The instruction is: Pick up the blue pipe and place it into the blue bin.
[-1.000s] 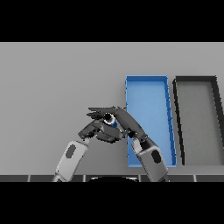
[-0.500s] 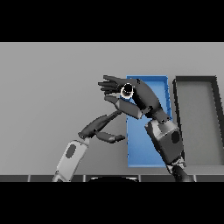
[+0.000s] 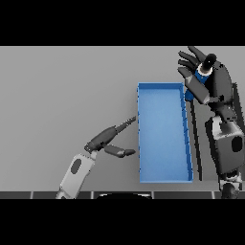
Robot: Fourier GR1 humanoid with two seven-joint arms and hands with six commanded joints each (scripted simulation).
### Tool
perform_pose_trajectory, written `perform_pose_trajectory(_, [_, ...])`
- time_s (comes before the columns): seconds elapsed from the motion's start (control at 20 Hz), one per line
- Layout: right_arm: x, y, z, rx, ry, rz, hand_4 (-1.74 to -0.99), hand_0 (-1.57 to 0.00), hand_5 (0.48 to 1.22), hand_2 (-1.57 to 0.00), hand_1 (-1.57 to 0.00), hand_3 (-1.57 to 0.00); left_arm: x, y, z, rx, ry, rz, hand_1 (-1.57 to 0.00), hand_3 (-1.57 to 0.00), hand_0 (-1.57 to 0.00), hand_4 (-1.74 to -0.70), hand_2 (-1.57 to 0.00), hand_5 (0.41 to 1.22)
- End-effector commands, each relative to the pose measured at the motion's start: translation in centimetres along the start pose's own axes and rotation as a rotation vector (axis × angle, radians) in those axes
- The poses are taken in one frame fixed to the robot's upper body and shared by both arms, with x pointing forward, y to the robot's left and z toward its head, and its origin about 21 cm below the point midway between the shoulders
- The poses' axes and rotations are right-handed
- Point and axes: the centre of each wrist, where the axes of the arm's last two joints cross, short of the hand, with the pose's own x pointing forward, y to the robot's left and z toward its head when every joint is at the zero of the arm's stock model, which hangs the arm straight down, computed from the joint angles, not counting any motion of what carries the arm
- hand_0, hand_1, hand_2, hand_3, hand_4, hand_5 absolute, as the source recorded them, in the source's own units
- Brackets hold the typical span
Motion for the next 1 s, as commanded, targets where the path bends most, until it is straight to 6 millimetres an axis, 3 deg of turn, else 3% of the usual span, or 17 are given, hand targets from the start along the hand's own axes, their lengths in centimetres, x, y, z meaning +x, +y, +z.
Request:
perform_pose_trajectory(0.0, [-1.0,-1.0,0.8,-0.029,0.038,-0.008,-1.741,-1.57,1.221,-1.57,-1.57,-1.57,-0.2,0.1,0.0,0.007,0.017,-0.003,0.0,0.0,0.0,-0.87,0.0,0.413])
perform_pose_trajectory(0.25, [-5.3,-2.7,5.1,-0.132,0.209,-0.043,-1.741,-1.57,1.221,-1.57,-1.57,-1.57,-0.2,0.1,0.4,-0.003,-0.001,-0.005,0.0,0.0,0.0,-0.87,0.0,0.42])
perform_pose_trajectory(0.5, [-9.2,-2.4,9.8,-0.229,0.397,-0.089,-1.741,-1.57,1.221,-1.57,-1.57,-1.57,-0.4,-0.7,0.6,-0.006,0.017,0.021,0.0,0.0,0.0,-0.88,0.0,0.425])
perform_pose_trajectory(0.8, [-12.5,-0.8,13.4,-0.366,0.637,-0.073,-1.741,-1.57,1.221,-1.57,-1.57,-1.52,-0.3,-0.8,0.6,-0.012,0.015,0.021,0.0,0.0,0.0,-0.89,0.0,0.422])
perform_pose_trajectory(0.85, [-12.8,-0.5,13.7,-0.374,0.671,-0.062,-1.741,-1.57,1.221,-1.57,-1.57,-1.26,-0.2,-0.7,0.6,-0.005,0.011,0.019,0.0,0.0,0.0,-0.89,0.0,0.42])
perform_pose_trajectory(0.95, [-13.9,-0.1,14.3,-0.407,0.752,-0.018,-1.741,-1.57,1.221,-1.57,-1.57,-1.02,-0.2,-0.8,0.8,-0.005,0.012,0.009,0.0,0.0,0.0,-0.88,0.0,0.42])
